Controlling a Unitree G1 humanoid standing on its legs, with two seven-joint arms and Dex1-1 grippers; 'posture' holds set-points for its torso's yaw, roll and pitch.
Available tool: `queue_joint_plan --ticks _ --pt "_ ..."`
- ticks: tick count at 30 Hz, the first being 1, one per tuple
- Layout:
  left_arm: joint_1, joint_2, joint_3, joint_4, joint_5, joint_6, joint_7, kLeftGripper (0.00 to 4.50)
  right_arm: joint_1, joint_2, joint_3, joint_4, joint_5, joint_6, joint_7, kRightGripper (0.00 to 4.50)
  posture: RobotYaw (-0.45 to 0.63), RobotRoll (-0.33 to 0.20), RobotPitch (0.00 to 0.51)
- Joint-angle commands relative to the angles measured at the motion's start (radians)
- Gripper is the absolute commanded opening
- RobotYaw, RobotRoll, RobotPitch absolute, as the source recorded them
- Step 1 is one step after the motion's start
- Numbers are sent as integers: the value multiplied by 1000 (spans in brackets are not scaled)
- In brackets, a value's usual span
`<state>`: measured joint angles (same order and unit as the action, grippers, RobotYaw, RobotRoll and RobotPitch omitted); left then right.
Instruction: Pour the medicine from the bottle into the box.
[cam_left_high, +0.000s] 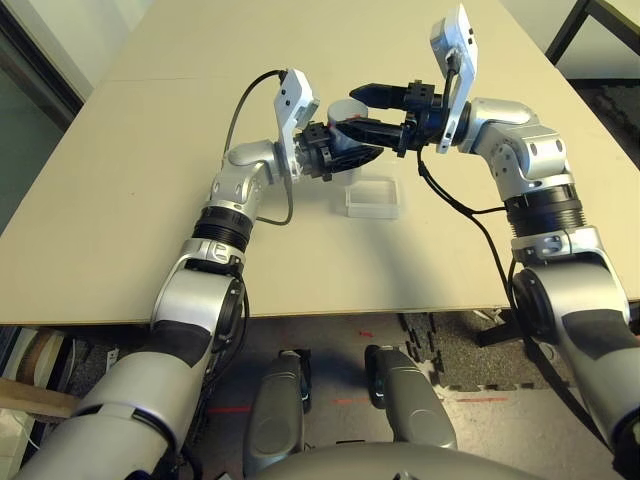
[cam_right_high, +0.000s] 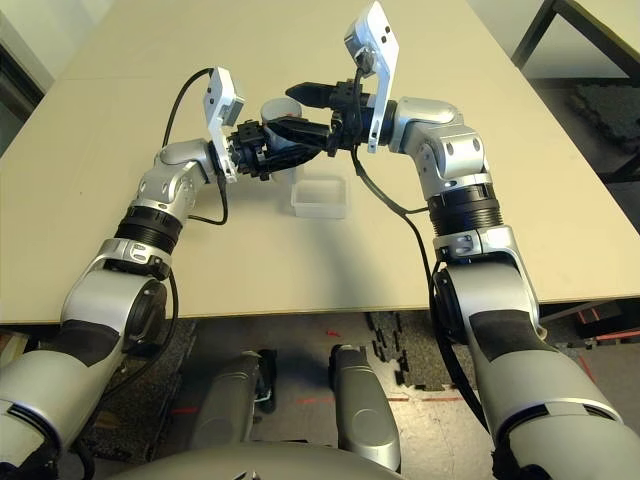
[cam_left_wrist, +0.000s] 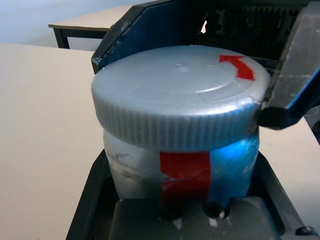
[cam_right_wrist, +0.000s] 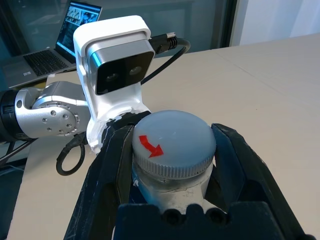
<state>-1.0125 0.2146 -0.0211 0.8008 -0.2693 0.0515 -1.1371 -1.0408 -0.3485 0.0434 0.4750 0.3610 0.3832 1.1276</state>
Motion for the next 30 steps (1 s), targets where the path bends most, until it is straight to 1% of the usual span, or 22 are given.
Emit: queue_joint_plan --ticks 1,4,8,10,12,15,17,20,22,23,25,26,30 --pt "3 1 -15 -11 16 1 -19 2573 -19 -6 16 1 -18 -24 23 2573 -117 0 153" --pt "1 3 -14 -16 13 6 -22 2573 -21 -10 26 1 -19 -44 64 2573 -117 0 153" --pt "-3 3 -11 -16 11 12 -29 2574 -26 -8 38 4 3 -90 182 2573 -120 0 152" --pt "-5 2 -10 -12 13 12 -32 2574 -32 7 35 3 56 -99 298 2573 -121 0 153" --pt "-6 2 -10 -11 14 14 -35 2574 -41 28 28 15 89 -117 373 2573 -121 0 152" --pt "-4 2 -10 -17 14 16 -37 2574 -58 60 35 63 83 -177 451 2573 -110 0 151" --pt "-2 2 -10 -20 14 18 -37 2574 -76 80 33 106 74 -199 465 2573 -106 0 151" --pt "2 5 -9 -32 13 23 -38 2574 -129 109 20 214 32 -238 405 2573 -92 0 150" --pt "6 8 -5 -42 14 28 -38 2574 -152 117 5 257 25 -240 380 3306 -85 0 150" --pt "8 10 -3 -46 14 30 -38 2574 -158 118 0 268 23 -241 376 3542 -84 0 150" --pt "15 13 -1 -57 14 34 -38 2574 -161 116 -3 279 15 -244 375 4267 -83 0 148" --pt "18 15 -1 -61 14 36 -37 2574 -160 113 -2 282 6 -247 371 4490 -82 0 148" --pt "24 16 -1 -71 14 41 -34 2574 -152 102 -5 288 -11 -252 357 4500 -86 0 148"
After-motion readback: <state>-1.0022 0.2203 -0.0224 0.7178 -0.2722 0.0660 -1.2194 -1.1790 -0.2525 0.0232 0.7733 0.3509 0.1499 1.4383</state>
